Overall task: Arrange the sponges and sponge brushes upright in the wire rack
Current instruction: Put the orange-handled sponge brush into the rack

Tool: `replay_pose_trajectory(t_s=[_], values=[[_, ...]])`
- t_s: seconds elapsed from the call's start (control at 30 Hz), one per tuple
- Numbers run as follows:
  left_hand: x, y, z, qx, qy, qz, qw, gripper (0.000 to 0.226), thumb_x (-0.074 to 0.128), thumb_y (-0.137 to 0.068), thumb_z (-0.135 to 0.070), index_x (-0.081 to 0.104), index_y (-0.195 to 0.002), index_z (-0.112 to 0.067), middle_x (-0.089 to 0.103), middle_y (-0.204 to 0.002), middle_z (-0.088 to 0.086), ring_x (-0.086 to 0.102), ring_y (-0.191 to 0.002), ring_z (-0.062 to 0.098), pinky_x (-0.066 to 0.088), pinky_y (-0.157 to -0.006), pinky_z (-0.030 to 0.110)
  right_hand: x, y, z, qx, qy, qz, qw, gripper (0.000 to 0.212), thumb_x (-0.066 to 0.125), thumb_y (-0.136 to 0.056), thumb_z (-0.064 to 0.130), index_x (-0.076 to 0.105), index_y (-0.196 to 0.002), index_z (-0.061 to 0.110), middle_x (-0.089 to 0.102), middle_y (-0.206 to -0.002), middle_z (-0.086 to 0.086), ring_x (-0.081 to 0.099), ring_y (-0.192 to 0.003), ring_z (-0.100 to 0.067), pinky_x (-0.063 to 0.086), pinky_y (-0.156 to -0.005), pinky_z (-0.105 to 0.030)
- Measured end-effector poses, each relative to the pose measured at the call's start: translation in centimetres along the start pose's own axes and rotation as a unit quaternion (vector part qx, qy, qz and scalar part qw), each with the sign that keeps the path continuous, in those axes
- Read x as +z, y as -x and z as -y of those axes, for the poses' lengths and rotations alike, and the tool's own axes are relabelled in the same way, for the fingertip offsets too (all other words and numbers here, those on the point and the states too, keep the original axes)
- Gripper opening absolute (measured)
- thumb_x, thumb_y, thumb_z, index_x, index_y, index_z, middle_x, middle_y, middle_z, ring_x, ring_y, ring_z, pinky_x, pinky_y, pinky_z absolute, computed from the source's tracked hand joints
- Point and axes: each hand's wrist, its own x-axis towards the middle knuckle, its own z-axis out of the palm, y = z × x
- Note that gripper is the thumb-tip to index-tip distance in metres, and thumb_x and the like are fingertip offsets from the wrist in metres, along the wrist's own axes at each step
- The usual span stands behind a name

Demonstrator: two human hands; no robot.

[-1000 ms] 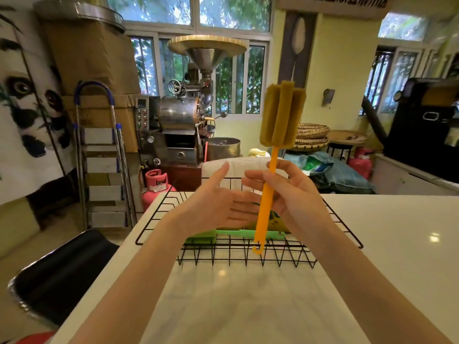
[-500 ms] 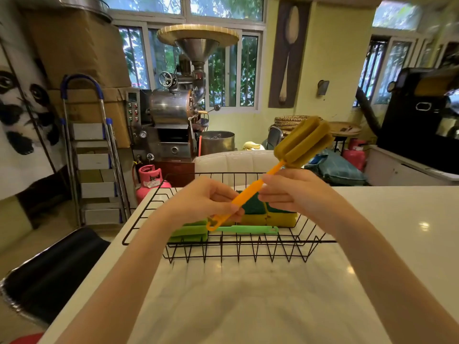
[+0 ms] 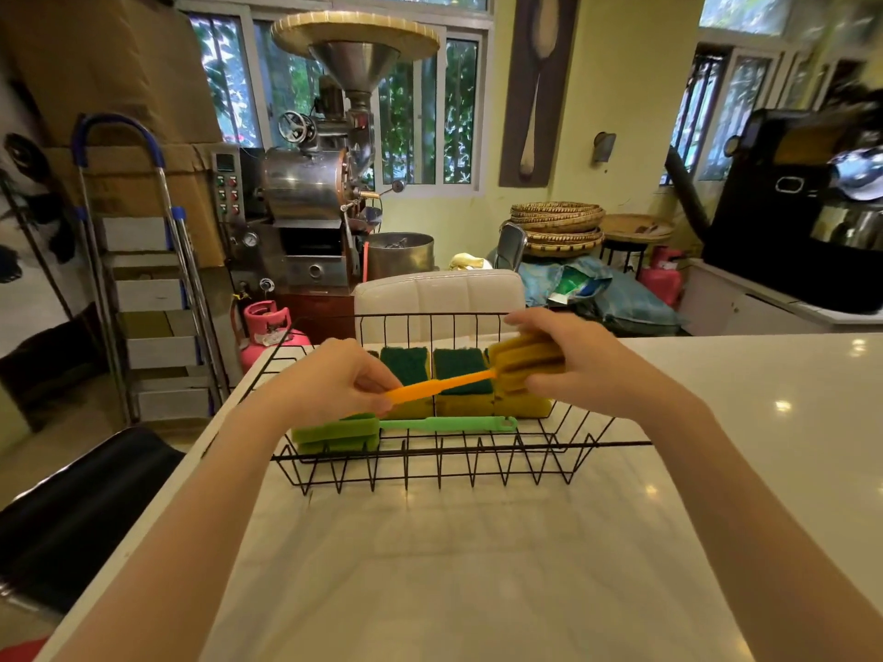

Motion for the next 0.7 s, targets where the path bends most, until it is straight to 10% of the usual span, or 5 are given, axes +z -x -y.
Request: replay_pose_trajectory(t_s=[0.3, 0.57, 0.7], values=[[1.8, -0.7, -0.3, 0.036, -0.036, 0.046, 0.998, 0.023, 0.060, -0.081, -0.005, 0.066, -0.094, -0.024, 0.061, -0.091, -0.014, 0.059, -0.087, 0.001, 0.050, -0.088, 0.023, 1.6, -0.7, -2.1, 0.064, 0.047, 0.128, 0.988, 0.028, 0.070, -0.075, 0.016, 0.053, -0.064, 0.035, 0.053, -0.076, 0.015, 0.056, -0.084, -0.016, 0.043, -0.065, -0.022], [2.4, -1.1, -0.1, -0.045, -0.061, 0.167, 0.983, 0.034, 0.052, -0.086, -0.036, 0.067, -0.107, -0.014, 0.068, -0.111, 0.003, 0.061, -0.099, 0.019, 0.047, -0.095, 0.032, 3.0, -1.1, -2.1, 0.058, 0.052, 0.156, 0.985, 0.024, 0.073, -0.073, 0.016, 0.058, -0.063, 0.032, 0.058, -0.075, 0.009, 0.055, -0.080, -0.012, 0.043, -0.069, -0.023], [2.7, -1.0, 0.0, -0.105, -0.034, 0.179, 0.978, 0.052, 0.041, -0.080, -0.059, 0.064, -0.074, -0.012, 0.051, -0.070, 0.003, 0.049, -0.067, 0.016, 0.040, -0.071, 0.029, 3.4, -1.2, -2.0, 0.053, 0.045, 0.171, 0.983, 0.011, 0.070, -0.077, 0.015, 0.063, -0.075, 0.024, 0.055, -0.077, 0.010, 0.051, -0.076, -0.008, 0.039, -0.061, -0.017]])
